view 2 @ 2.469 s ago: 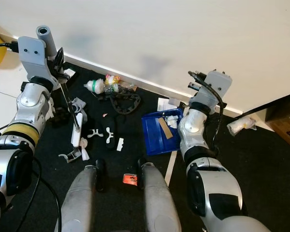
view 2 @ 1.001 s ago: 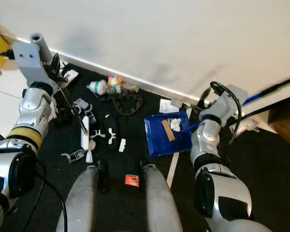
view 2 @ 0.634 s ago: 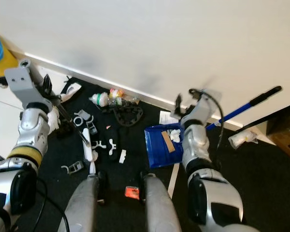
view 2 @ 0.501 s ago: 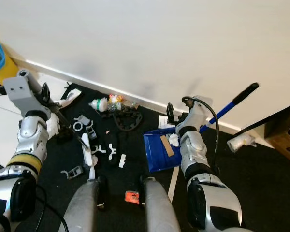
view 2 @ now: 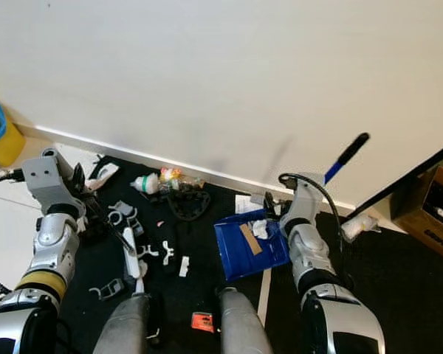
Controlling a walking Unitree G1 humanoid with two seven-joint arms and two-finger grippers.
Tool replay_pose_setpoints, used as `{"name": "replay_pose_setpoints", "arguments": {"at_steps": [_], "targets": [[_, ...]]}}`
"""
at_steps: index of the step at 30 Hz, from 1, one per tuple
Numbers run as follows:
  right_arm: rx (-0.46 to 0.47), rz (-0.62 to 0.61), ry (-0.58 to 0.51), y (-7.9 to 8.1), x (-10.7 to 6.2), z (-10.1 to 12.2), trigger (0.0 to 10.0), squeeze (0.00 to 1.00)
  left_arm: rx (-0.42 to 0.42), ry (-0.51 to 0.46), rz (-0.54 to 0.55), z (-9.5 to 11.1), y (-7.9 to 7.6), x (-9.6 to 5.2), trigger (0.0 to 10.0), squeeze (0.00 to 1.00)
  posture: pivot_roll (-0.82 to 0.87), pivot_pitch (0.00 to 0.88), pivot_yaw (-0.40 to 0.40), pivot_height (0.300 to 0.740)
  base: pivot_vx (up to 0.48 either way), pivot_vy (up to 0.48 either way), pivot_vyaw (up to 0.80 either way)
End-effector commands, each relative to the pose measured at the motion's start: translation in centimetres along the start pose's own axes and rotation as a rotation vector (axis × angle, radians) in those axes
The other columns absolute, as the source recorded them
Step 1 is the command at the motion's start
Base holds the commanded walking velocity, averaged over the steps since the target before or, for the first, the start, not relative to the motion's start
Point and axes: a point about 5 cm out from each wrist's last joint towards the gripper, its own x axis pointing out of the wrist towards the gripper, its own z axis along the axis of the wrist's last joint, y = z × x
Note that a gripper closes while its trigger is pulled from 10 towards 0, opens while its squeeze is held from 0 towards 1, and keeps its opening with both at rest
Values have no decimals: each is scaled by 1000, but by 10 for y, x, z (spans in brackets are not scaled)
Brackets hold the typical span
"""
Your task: Sweep floor
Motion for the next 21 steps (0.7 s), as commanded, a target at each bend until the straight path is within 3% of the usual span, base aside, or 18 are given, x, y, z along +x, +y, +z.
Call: {"name": "replay_pose_setpoints", "arguments": {"at_steps": [1,5,7,8,9,13,17,21], "targets": [[15,0,13,-5,-6,-8,10000,0,-12,102,-15,-18,-7,-6,10000,0,14,90,-31,740,0,0,0],[0,32,23,-3,-8,-14,10000,0,2,97,-38,-15,-12,-3,10000,0,19,91,-32,740,0,0,0],[-3,49,37,-1,-12,-20,10000,0,3,98,-50,-14,-16,-2,10000,0,18,132,-36,740,0,0,0],[-16,74,13,1,-17,-25,10000,0,16,99,-68,-15,-21,-4,10000,0,20,121,-35,740,0,-390,0],[-2,75,-19,1,-22,-27,10000,0,3,108,-62,-17,-24,-6,10000,0,16,170,-39,740,0,-480,0],[-8,75,-51,0,-26,-26,10000,0,9,110,-69,-19,-27,-9,10000,0,13,146,-38,740,0,-480,0],[-10,69,-126,-4,-25,-12,10000,0,-15,119,-46,-22,-29,-11,10000,0,5,195,-44,740,0,-480,0],[-34,84,-194,-5,-17,9,10000,0,-23,120,-8,-21,-25,-10,10000,0,-6,177,-52,740,0,-480,0]]}}
